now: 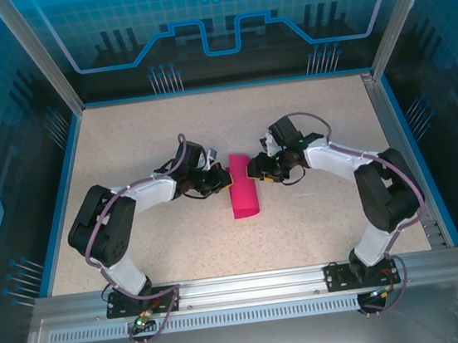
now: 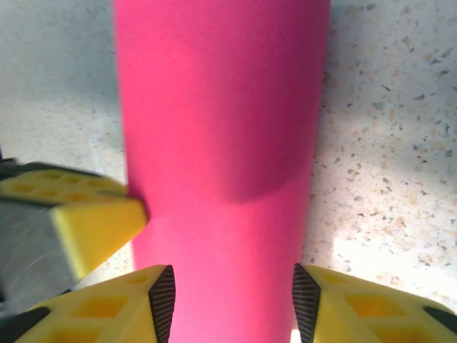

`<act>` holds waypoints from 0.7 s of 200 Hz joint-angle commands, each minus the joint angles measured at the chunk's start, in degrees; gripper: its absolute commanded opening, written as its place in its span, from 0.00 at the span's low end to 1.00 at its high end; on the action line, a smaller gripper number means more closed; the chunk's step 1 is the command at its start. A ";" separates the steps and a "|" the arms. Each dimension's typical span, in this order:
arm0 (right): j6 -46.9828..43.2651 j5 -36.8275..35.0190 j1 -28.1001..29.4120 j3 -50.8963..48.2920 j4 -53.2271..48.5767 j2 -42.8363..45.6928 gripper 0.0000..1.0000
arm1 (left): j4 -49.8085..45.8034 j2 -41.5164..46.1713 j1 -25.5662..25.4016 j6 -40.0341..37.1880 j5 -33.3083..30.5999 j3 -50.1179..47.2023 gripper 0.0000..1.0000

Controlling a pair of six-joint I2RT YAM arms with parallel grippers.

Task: Fold a paper plane with a square sheet of paper (pick it up from the middle)
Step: First fold in half a square sheet of paper at the center of the table.

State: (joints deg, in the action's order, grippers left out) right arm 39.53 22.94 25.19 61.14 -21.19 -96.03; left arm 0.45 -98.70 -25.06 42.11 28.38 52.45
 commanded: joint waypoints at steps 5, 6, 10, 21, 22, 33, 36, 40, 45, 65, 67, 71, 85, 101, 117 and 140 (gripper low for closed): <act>2.36 2.05 -0.05 -2.37 3.28 2.52 0.50 | -2.38 -2.48 0.48 -4.31 2.88 2.06 0.06; 2.42 2.17 -0.01 -2.40 3.40 2.56 0.50 | -2.29 -2.52 0.47 -4.36 2.94 2.10 0.06; 2.59 2.51 0.11 -2.48 3.90 2.62 0.50 | -2.04 -2.82 0.46 -4.33 3.18 2.15 0.06; 2.78 3.45 0.29 -2.76 4.73 2.55 0.50 | -2.02 -3.45 0.45 -3.85 2.44 2.10 0.05; 2.81 3.44 0.29 -2.77 4.78 2.53 0.50 | -2.03 -3.44 0.45 -3.82 2.37 2.07 0.05; 2.88 3.67 0.47 -2.79 5.10 2.34 0.49 | -1.05 -3.48 0.46 -2.84 1.14 1.17 0.06; 2.92 3.69 0.51 -2.89 5.18 2.30 0.49 | -0.72 -3.46 0.52 -2.48 0.91 0.90 0.06; 2.99 3.81 0.42 -2.87 5.34 2.15 0.48 | -0.11 -3.48 0.45 -1.95 0.76 0.48 0.06; 3.04 3.99 0.42 -2.96 5.60 1.97 0.47 | 0.74 -3.60 0.45 -1.27 0.78 -0.10 0.07; 3.62 4.34 0.56 -3.61 7.09 1.41 0.47 | 3.89 -3.41 0.45 1.77 -0.36 -2.52 0.07; 3.67 4.32 0.58 -3.63 7.18 1.43 0.47 | 4.06 -3.36 0.45 1.97 -0.48 -2.72 0.07; 3.79 4.31 0.57 -3.61 7.25 1.23 0.47 | 4.37 -3.30 0.46 2.25 -0.79 -3.17 0.07; 3.89 4.38 0.56 -3.59 7.85 0.64 0.47 | 4.84 -3.26 0.45 2.63 -1.58 -4.09 0.07; 4.09 4.82 0.56 -3.71 9.08 -0.09 0.45 | 5.03 -3.56 0.45 2.67 -1.70 -4.17 0.08; 4.36 5.47 0.56 -3.69 9.95 -0.89 0.43 | 5.81 -3.94 0.45 2.96 -1.79 -4.46 0.08; 4.99 6.15 0.59 -4.10 11.51 -1.57 0.41 | 6.52 -4.53 0.43 3.28 -2.25 -4.64 0.08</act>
State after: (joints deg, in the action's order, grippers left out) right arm 43.51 27.03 25.19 58.00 -12.14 -96.51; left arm 5.04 -101.73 -24.84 44.27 27.20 48.64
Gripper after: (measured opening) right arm 0.418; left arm 0.082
